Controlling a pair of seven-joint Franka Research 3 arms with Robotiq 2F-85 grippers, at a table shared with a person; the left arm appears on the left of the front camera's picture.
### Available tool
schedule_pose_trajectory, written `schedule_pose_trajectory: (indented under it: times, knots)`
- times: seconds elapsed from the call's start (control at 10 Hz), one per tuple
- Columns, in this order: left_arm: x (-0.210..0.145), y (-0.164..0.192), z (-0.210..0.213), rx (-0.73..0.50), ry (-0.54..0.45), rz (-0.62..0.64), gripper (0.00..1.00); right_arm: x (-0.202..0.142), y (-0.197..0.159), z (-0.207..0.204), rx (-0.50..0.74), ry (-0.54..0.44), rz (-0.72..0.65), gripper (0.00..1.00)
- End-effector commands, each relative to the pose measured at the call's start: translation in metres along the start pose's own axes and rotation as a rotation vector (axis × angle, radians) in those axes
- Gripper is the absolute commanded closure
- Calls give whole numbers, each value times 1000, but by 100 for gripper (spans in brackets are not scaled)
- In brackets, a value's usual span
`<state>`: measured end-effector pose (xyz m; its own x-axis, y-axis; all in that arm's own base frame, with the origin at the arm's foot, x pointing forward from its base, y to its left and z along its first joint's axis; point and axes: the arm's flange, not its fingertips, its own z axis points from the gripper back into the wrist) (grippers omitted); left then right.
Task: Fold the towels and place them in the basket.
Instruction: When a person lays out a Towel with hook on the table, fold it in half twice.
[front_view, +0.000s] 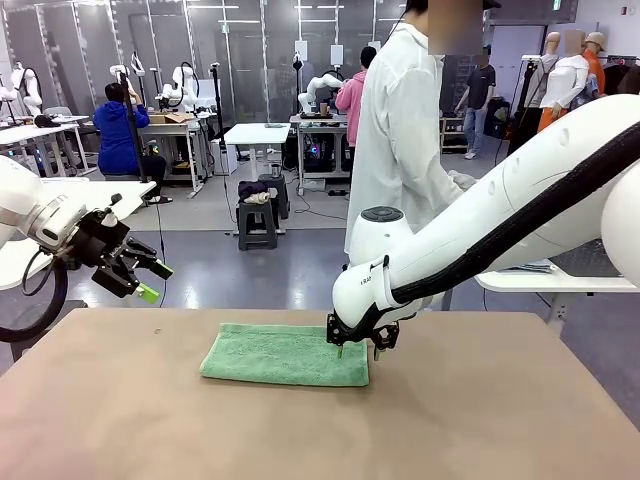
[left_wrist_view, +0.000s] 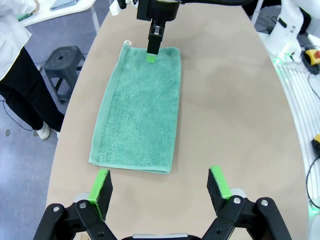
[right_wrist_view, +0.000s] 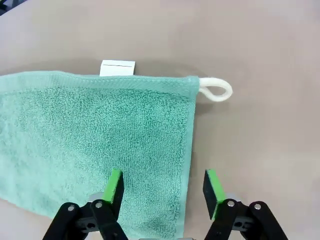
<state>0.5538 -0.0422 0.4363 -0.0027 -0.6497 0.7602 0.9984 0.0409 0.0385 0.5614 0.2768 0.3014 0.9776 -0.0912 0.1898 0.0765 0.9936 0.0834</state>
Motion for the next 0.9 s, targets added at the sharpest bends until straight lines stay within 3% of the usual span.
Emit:
schedule_pose_trajectory:
  times: [0.0,0.1,0.2,0.7,0.8]
  knots:
    - [0,0,1,0,-1,-1,4,5,7,-5,-20,-12,-10,20]
    - [0,0,1,0,-1,-1,4,5,8,-5,-21,-20,-2,39]
    - [0,0,1,0,-1,-1,4,6,9,-5,-22,-16,-10,33]
    - [0,0,1,0,-1,-1,4,8,7,-13,-37,-1,-14,33]
    - [0,0,1,0,-1,-1,4,8,7,-14,-37,-1,-8,53]
